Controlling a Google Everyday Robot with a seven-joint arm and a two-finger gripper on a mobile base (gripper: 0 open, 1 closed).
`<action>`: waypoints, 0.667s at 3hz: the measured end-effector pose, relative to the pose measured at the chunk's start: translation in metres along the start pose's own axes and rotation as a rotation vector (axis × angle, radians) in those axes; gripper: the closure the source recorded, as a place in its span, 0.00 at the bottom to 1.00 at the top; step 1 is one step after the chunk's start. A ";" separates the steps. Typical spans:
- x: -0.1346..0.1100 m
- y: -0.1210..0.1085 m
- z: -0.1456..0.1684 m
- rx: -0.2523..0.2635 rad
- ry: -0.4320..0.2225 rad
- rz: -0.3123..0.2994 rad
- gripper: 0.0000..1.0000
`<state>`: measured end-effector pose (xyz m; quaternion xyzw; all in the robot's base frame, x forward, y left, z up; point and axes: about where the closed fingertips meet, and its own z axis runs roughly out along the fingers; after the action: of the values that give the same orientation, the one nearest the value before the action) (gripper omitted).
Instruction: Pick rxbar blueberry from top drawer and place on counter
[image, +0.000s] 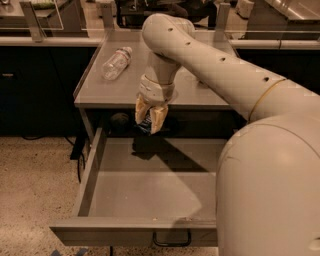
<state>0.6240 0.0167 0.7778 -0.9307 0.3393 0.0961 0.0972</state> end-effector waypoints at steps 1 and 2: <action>-0.023 0.019 -0.024 -0.005 -0.010 -0.030 1.00; -0.056 0.033 -0.058 -0.008 -0.012 -0.084 1.00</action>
Offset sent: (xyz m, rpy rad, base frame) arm -0.1050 -0.0142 0.1198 -0.0115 0.0119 0.1619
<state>0.5675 0.0121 0.8431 -0.9440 0.2989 0.0986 0.0996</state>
